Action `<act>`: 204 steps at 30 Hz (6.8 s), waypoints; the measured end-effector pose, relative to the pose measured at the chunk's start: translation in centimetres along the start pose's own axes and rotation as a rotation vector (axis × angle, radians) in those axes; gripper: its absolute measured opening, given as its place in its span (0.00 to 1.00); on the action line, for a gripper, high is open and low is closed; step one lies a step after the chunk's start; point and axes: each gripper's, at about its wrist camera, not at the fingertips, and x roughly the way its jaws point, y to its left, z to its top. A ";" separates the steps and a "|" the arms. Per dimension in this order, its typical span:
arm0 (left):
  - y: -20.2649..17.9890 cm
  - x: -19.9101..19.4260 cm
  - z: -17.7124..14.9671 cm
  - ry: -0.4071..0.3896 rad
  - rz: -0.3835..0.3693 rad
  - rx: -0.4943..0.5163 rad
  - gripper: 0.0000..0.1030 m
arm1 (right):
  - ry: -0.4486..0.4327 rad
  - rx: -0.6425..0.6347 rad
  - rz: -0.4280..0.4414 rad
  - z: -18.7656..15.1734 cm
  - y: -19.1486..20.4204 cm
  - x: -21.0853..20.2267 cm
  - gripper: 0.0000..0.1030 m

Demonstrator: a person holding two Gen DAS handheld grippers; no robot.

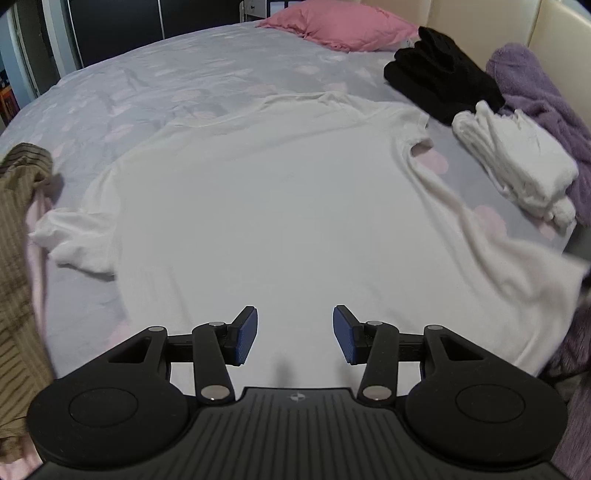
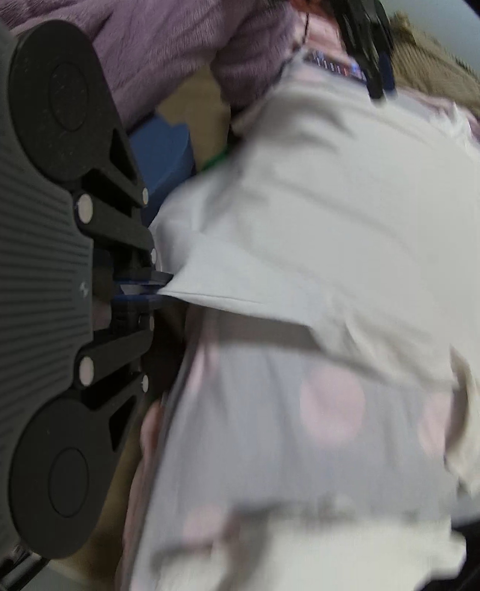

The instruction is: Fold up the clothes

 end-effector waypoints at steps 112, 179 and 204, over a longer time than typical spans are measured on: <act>16.3 -31.7 29.4 -1.111 -0.065 -0.554 0.00 | -1.626 0.192 -0.037 19.4 2.0 -42.8 0.05; 7.3 5.6 -10.8 0.570 -0.209 -0.392 0.10 | 0.028 0.341 -0.019 1.1 -8.6 9.0 0.05; 6.9 4.7 -9.7 0.622 -0.251 -0.295 0.39 | 0.105 0.200 -0.192 -0.6 -7.4 6.9 0.29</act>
